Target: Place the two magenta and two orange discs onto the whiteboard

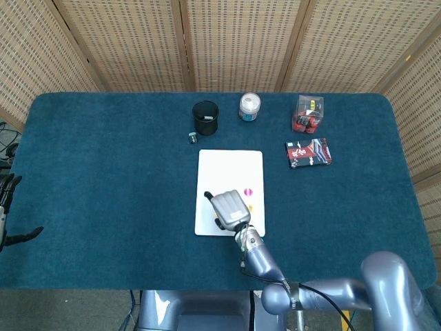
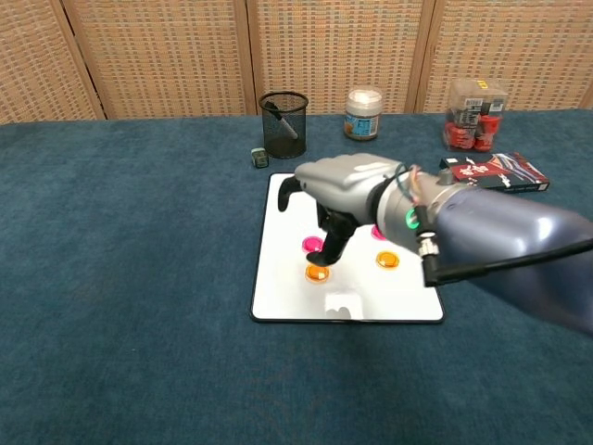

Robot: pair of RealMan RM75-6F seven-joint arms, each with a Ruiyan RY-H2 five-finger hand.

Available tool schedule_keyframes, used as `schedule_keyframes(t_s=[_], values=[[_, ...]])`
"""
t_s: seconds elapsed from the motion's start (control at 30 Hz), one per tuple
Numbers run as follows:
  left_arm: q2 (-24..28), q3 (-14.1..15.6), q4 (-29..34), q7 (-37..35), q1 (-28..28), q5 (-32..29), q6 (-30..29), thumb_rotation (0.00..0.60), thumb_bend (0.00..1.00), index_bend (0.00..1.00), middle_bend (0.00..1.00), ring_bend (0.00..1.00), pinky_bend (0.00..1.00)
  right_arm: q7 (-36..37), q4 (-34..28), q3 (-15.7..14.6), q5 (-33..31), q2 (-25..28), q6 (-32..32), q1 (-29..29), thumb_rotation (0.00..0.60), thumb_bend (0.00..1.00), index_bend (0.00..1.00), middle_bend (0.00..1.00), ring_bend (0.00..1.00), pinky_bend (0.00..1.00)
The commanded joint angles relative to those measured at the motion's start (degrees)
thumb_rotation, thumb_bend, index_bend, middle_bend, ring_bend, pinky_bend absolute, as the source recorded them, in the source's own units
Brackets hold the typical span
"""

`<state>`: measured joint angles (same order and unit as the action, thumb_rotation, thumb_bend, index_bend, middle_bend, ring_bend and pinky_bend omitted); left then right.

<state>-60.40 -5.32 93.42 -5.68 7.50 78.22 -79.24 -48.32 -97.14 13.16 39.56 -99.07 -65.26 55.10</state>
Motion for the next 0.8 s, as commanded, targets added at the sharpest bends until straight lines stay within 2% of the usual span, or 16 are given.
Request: schedule_keyframes(t_s=[0.03, 0.13, 0.17, 0.23, 0.3, 0.37, 0.4, 0.5, 0.6, 0.8], values=[[0.2, 0.1, 0.2, -0.2, -0.2, 0.4, -0.4, 0.6, 0.0, 0.0, 0.0, 0.0, 0.0, 5.8, -9.1, -2.8, 10.0, 9.8, -4.2, -5.6, 0.6, 0.36, 0.2, 0.92, 0.98, 1.0], [0.2, 0.4, 0.4, -0.2, -0.5, 1.1, -1.1, 0.6, 0.0, 0.0, 0.0, 0.0, 0.0, 12.0, -11.3, -5.2, 17.6, 15.4, -6.8, -9.9, 0.6, 0.36, 0.2, 0.81, 0.9, 1.0], [0.2, 0.5, 0.5, -0.2, -0.7, 1.5, -1.5, 0.6, 0.0, 0.0, 0.0, 0.0, 0.0, 15.6, -11.0, -6.7, 21.8, 18.1, -8.2, -12.2, 0.6, 0.34, 0.2, 0.72, 0.81, 0.99], [0.2, 0.6, 0.7, -0.1, -0.9, 2.0, -2.1, 0.6, 0.0, 0.0, 0.0, 0.0, 0.0, 20.6, -9.8, -8.5, 26.1, 21.2, -10.0, -15.1, 0.6, 0.26, 0.2, 0.53, 0.59, 0.87], [0.1, 0.8, 0.8, 0.1, -1.2, 2.6, -2.7, 0.6, 0.0, 0.0, 0.0, 0.0, 0.0, 26.2, -7.4, -10.6, 29.5, 24.5, -11.9, -18.5, 0.6, 0.16, 0.14, 0.24, 0.26, 0.57], [-0.1, 1.3, 1.1, 0.7, -1.7, 3.5, -3.8, 0.6, 0.0, 0.0, 0.0, 0.0, 0.0, 34.7, -3.5, -13.5, 32.0, 28.8, -13.3, -23.0, 0.6, 0.08, 0.07, 0.06, 0.06, 0.35], [-0.3, 1.4, 1.1, 1.0, -1.9, 3.8, -4.2, 0.6, 0.0, 0.0, 0.0, 0.0, 0.0, 38.1, -1.5, -14.4, 32.7, 30.1, -14.2, -24.9, 0.6, 0.04, 0.04, 0.01, 0.01, 0.26], [-1.0, 1.7, 0.7, 1.7, -2.4, 4.3, -5.3, 0.6, 0.0, 0.0, 0.0, 0.0, 0.0, 45.5, 4.3, -16.5, 36.4, 31.6, -18.2, -30.1, 0.6, 0.0, 0.0, 0.0, 0.0, 0.15], [-1.7, 1.9, 0.2, 2.1, -2.9, 4.3, -5.9, 0.6, 0.0, 0.0, 0.0, 0.0, 0.0, 50.1, 7.7, -17.7, 38.9, 31.4, -22.4, -34.6, 0.6, 0.0, 0.0, 0.0, 0.0, 0.12], [-2.9, 1.7, -1.6, 2.1, -3.8, 4.9, -8.0, 0.6, 0.0, 0.0, 0.0, 0.0, 0.0, 52.2, 8.8, -17.7, 41.6, 30.9, -27.7, -40.0, 0.6, 0.0, 0.0, 0.0, 0.0, 0.05]])
